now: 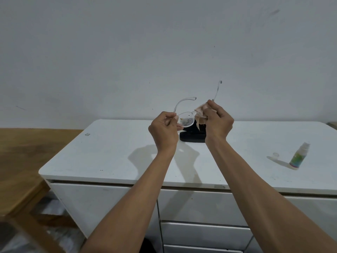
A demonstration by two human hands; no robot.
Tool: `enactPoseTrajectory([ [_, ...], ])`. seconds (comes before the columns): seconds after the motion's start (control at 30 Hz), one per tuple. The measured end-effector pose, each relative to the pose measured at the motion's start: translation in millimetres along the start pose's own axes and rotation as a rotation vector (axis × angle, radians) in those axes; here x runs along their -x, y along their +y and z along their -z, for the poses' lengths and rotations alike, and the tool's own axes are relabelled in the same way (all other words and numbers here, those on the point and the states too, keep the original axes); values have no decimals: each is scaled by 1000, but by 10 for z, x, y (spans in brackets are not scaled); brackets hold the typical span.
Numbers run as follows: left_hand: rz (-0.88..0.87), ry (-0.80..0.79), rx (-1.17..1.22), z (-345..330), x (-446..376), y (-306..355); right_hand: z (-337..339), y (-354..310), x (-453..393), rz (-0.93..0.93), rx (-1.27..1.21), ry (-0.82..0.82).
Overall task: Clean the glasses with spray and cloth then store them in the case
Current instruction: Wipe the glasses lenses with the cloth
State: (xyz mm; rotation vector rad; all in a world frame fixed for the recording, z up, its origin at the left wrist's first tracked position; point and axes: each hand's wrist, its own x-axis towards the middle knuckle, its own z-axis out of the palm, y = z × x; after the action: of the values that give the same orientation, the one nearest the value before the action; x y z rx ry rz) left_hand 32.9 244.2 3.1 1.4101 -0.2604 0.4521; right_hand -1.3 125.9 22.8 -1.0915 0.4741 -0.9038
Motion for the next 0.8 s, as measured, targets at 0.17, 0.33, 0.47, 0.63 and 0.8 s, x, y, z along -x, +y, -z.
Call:
enactPoseTrajectory([
  [0.17, 75, 62, -16, 54, -67, -38, 52, -17, -17, 116, 229, -197],
  [0.33, 111, 54, -55, 163, -100, -42, 198, -24, -83, 177, 403, -343],
  [0.47, 69, 7, -105, 206, -147, -19, 300, -74, -73, 222, 481, -415],
  [0.63, 20, -44, -97, 220, -170, 66, 281, -53, -3, 294, 417, -156],
  [0.8, -53, -50, -112, 147, -130, 152, 69, 0, 66, 222, 205, 16],
])
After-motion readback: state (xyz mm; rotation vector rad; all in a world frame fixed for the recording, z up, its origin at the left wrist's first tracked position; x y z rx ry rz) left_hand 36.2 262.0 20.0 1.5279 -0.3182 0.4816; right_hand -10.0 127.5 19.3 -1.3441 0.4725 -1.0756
